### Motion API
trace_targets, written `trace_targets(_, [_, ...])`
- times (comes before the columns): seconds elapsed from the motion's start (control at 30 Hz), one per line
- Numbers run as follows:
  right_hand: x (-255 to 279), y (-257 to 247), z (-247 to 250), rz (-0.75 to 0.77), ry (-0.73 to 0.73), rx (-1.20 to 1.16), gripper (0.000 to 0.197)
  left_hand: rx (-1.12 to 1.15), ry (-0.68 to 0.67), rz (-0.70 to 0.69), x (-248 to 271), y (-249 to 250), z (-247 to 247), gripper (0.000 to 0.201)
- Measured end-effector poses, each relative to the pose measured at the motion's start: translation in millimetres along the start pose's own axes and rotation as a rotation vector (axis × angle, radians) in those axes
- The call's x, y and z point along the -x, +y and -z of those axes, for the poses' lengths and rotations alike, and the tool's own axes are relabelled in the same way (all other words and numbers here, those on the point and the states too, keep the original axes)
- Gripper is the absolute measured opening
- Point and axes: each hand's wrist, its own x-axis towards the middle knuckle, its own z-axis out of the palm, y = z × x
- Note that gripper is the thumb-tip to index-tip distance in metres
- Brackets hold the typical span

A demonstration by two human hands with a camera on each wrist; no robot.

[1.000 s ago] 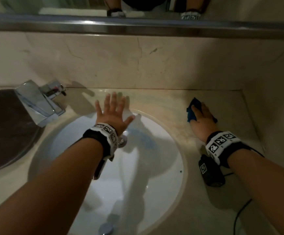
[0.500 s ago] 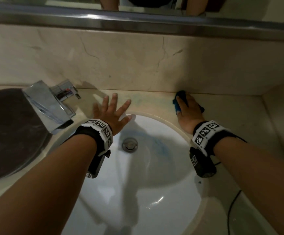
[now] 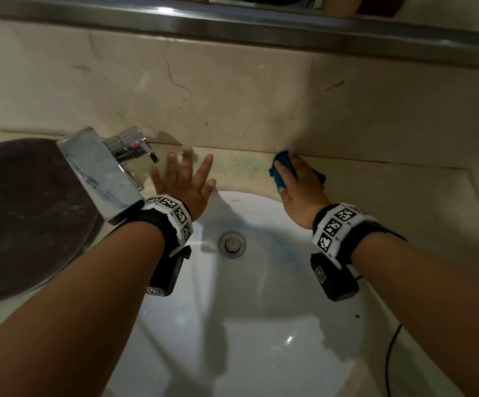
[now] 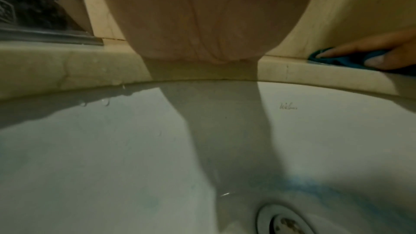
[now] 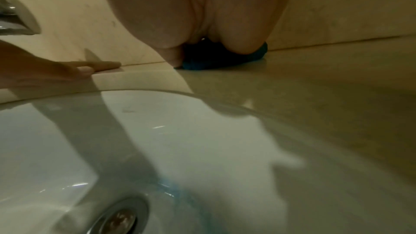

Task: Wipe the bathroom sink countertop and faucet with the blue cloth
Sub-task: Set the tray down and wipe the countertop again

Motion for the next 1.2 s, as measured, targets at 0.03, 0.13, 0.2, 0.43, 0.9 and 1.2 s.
trace_targets(0.03, [-1.9,-4.6,-1.5,0.018,0.007,0.002,0.055,-0.003,0.002,0.001,-0.3,-0.2,-0.7,0.055])
trace_targets(0.13, [-6.7,-16.2,-5.8,0.059,0.029,0.014,0.054,-0.006,0.027,-0.004,-2.9,-2.6,-4.7,0.055])
trace_targets(0.2, [-9.7,-27.9,-9.2,0.100,0.041,0.019,0.054,-0.015,0.058,-0.011,-2.3,-2.7,-7.9,0.056])
trace_targets(0.43, [-18.0,-50.9,-13.0,0.218,0.096,-0.049,0.050,-0.008,0.032,-0.002,-2.8,-1.6,-5.0,0.055])
trace_targets(0.9, [14.8,-5.0,27.2,0.009,0.339,-0.351,0.044,0.020,0.067,0.034,0.4,2.0,-12.0,0.054])
trace_targets(1.2, [-2.4,-36.2,-8.5,-0.003,0.134,-0.213,0.057,0.028,0.095,0.041,-0.5,1.8,-16.6,0.055])
